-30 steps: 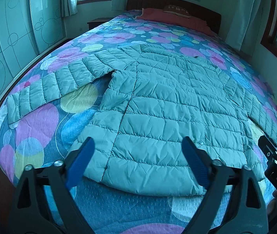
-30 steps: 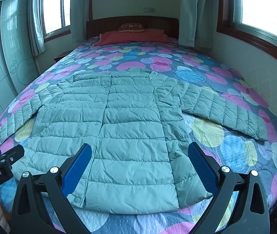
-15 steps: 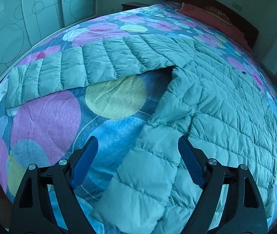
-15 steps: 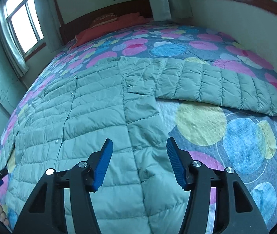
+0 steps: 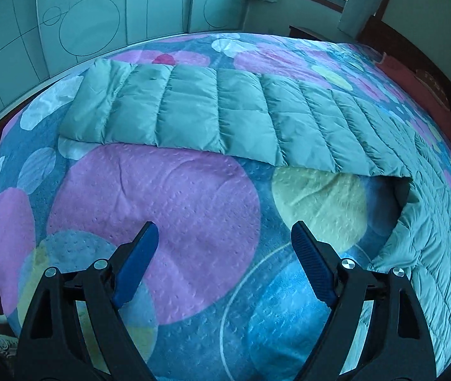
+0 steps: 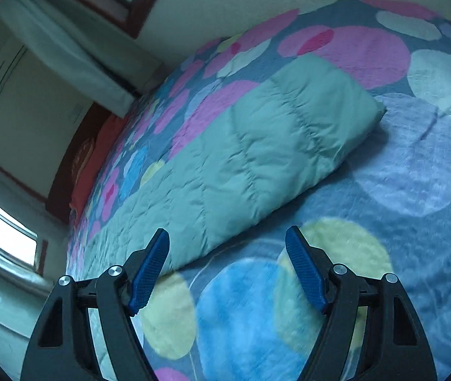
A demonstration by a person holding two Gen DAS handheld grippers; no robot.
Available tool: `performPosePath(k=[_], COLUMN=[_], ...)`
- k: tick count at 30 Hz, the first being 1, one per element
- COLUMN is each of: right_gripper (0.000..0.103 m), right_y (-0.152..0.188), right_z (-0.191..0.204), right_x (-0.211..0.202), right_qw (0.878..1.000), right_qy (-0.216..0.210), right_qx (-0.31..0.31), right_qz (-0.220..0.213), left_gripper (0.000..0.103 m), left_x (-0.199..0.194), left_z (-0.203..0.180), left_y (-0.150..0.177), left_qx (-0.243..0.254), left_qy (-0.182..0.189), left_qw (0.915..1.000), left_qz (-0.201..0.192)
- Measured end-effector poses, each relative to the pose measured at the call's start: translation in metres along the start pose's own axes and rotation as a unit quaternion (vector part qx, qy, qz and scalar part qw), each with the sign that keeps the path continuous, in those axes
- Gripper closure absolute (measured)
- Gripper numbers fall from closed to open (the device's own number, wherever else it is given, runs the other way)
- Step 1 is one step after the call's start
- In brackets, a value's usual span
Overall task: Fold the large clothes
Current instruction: 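Grasp the jacket sleeve cuff with the right gripper, then lift the sleeve with the right gripper and lay it across the jacket body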
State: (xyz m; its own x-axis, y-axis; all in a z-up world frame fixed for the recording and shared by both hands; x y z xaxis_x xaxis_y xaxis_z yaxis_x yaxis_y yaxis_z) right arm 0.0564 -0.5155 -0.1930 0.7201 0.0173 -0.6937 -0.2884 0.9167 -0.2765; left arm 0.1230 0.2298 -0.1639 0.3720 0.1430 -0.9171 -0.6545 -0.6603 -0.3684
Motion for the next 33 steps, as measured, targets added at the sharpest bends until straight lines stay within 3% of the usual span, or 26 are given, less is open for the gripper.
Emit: performPosePath(k=[6, 10, 12, 14, 16, 19, 22, 26, 33], right_gripper=[0.028, 0.029, 0.043, 0.069, 0.081, 0.089, 0.092, 0.093, 0.095], right_y=[-0.031, -0.04, -0.044, -0.05, -0.055, -0.059, -0.054, -0.04, 0.023], right_z=[-0.023, -0.02, -0.02, -0.027, -0.032, -0.023, 0.007, 0.076, 0.213], right_x=[-0.007, -0.01, -0.01, -0.007, -0.002, -0.006, -0.015, -0.018, 0.018], right_qw=[0.995, 0.994, 0.994, 0.994, 0.994, 0.994, 0.995, 0.991, 0.966], right_qy=[-0.042, -0.034, -0.019, -0.012, -0.007, 0.003, 0.002, -0.008, -0.05], right_qx=[0.047, 0.042, 0.047, 0.052, 0.064, 0.05, 0.004, -0.09, -0.251], right_qz=[-0.076, -0.091, -0.099, -0.1, -0.091, -0.094, -0.097, -0.095, -0.043], left_gripper=[0.018, 0.017, 0.014, 0.012, 0.011, 0.01, 0.01, 0.009, 0.006], left_x=[0.003, 0.007, 0.009, 0.01, 0.012, 0.012, 0.011, 0.013, 0.016], left_z=[0.004, 0.0, -0.002, -0.004, -0.004, -0.005, -0.004, -0.002, -0.003], left_y=[-0.001, -0.003, -0.002, -0.002, -0.002, -0.003, -0.004, -0.007, -0.009], left_qx=[0.003, 0.012, 0.02, 0.023, 0.022, 0.023, 0.021, 0.015, 0.02], left_qy=[-0.02, -0.052, -0.069, -0.081, -0.086, -0.093, -0.09, -0.089, -0.103], left_qw=[0.9997, 0.9986, 0.9974, 0.9964, 0.9961, 0.9954, 0.9957, 0.9959, 0.9945], left_qz=[-0.011, -0.004, -0.001, 0.0, 0.001, 0.002, -0.002, -0.006, -0.005])
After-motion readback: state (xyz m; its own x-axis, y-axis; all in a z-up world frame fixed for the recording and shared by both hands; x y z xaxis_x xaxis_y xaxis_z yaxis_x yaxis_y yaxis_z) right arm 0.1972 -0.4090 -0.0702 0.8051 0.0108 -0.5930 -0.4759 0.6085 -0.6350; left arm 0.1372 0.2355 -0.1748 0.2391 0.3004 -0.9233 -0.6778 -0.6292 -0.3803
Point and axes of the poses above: each gripper's, at about its wrist camera, not at the fingertips, and x roughly the way its jaws point, z to its left, y to its underside, the point moved 4 cm from there along x, roughly the way its jaws point, and after that the axes turned 13 degrees about z, right-handed, at the moved point
